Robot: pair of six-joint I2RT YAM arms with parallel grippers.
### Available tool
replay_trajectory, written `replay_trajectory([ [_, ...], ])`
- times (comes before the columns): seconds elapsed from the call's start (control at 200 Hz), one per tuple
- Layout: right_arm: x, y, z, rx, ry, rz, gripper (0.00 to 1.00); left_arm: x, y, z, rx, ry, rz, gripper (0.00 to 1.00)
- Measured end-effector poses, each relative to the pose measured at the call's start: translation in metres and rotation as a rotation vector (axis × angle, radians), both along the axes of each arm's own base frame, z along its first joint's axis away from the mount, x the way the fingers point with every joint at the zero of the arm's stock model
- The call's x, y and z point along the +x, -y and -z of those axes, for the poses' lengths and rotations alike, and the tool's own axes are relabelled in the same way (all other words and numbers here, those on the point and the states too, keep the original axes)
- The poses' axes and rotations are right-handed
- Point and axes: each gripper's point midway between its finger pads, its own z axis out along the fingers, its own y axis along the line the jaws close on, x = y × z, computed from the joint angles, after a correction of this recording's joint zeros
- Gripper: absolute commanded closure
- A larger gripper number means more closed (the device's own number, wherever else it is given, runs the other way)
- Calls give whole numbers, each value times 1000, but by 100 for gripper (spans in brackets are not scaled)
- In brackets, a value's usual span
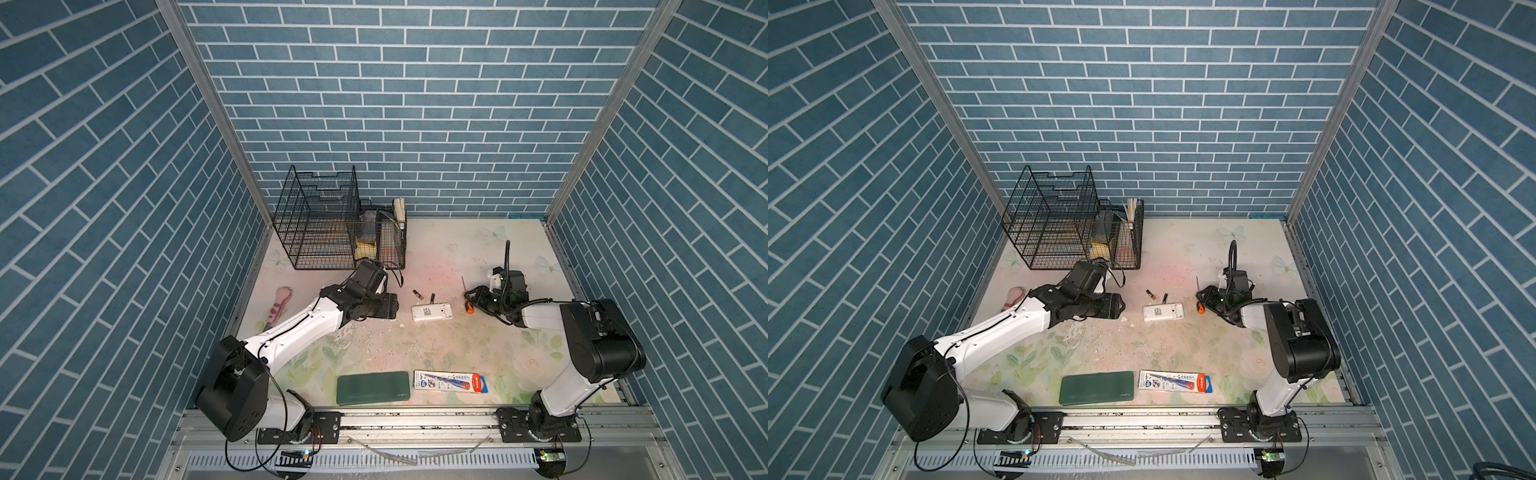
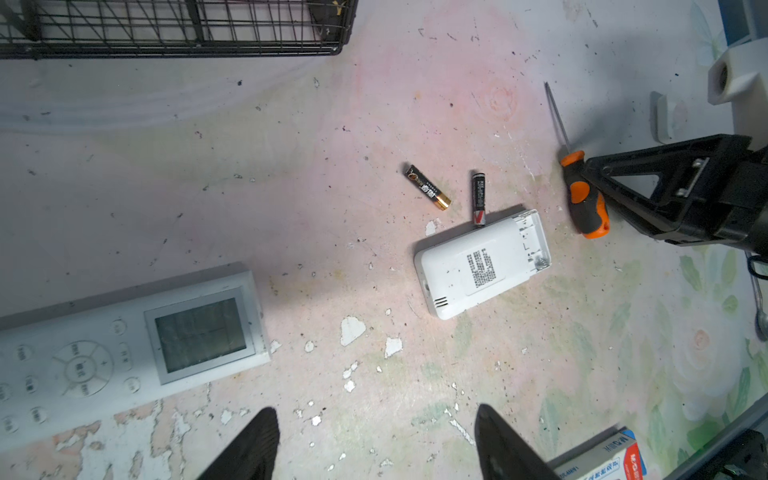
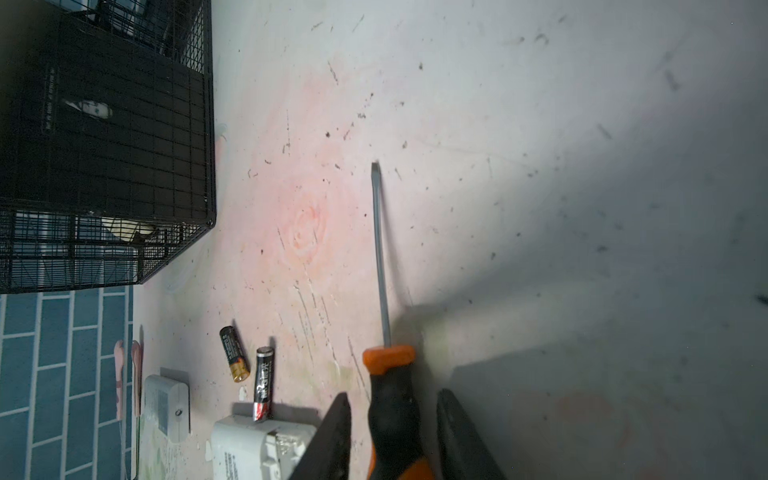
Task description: Unload the batteries from the remote control
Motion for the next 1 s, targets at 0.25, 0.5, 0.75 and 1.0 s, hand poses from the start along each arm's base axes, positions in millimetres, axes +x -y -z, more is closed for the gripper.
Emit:
replay_trajectory([
  [0.25, -7, 1, -4, -16, -10, -14, 54, 2, -36, 10, 70, -45, -79, 13],
  [0.5, -24, 5, -44, -38, 32, -36, 51, -4, -66, 22, 171, -92, -124, 13],
  [0.75, -44, 9, -91, -53, 117, -47, 49, -11, -89, 34, 308, -114, -130, 12],
  [1.0, -55, 11, -102, -52, 125, -50, 50, -11, -102, 47, 452, -117, -87, 7],
])
